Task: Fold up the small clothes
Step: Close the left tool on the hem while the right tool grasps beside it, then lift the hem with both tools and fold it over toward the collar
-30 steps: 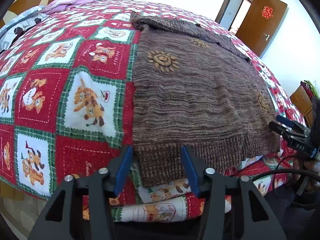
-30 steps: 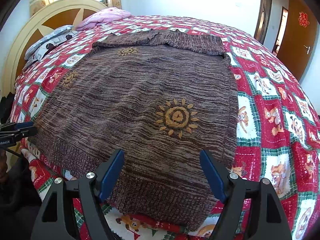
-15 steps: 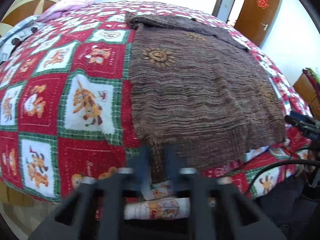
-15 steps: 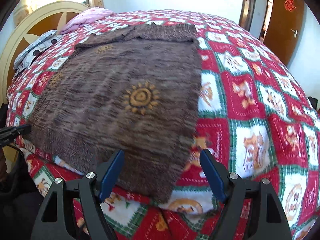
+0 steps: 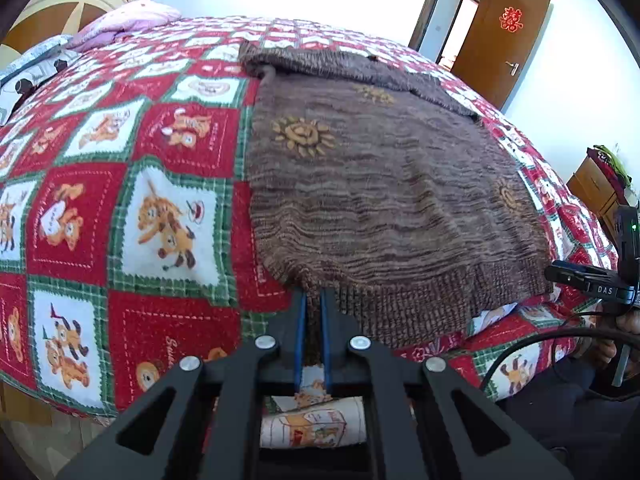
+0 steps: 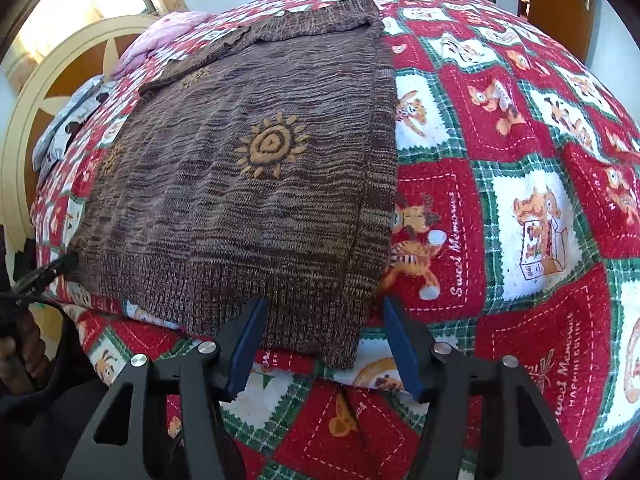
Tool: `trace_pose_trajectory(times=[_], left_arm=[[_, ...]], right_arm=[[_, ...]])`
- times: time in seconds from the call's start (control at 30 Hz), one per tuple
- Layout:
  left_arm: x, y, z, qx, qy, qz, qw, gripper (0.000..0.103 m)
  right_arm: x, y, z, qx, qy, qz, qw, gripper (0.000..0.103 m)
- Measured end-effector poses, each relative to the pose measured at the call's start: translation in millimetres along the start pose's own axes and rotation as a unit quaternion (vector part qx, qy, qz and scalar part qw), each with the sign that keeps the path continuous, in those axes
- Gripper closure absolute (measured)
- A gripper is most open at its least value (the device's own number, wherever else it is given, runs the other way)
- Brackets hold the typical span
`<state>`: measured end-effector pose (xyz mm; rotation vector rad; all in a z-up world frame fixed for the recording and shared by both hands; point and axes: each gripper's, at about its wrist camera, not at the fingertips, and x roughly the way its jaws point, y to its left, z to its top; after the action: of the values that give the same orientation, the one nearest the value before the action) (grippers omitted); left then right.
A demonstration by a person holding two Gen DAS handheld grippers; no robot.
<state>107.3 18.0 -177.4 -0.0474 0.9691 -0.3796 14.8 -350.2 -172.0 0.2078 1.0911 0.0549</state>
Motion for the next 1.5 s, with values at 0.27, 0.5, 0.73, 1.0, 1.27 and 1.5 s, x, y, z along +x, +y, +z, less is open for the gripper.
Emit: trace_pose_trajectory(times=[0.27, 0.5, 0.73, 1.0, 1.27, 1.5], left_arm=[[4, 1, -3, -0.007, 0.012, -0.011, 0.9998, 0.095], [-46, -9, 12, 0.016, -0.069, -0.052, 0.9962, 0.097], [-52, 10, 25, -0.029, -0.08, -0.084, 0.9928, 0.097], [-56, 9, 48, -0.048, -0.095, -0.113, 0.9879, 0.097], [-61, 13, 80, -0.059, -0.128, -0.134, 0.9808, 0.097], [-62, 25, 117, -0.075, -0.163, -0.131, 0.9751, 0.097]], right_arm=[[-4, 9, 0, -0.023, -0.001, 0.009, 1.0, 0.097], [-53, -9, 9, 0.016, -0.082, 0.093, 0.992, 0.097], [-80, -25, 25, 0.062, -0.137, 0.154, 0.977, 0.097], [-94, -23, 52, 0.073, -0.166, 0.17, 0.969, 0.097], [-112, -21, 86, 0.063, -0.202, 0.176, 0.961, 0.097], [-109, -26, 133, 0.065, -0.217, 0.174, 0.958, 0.097]])
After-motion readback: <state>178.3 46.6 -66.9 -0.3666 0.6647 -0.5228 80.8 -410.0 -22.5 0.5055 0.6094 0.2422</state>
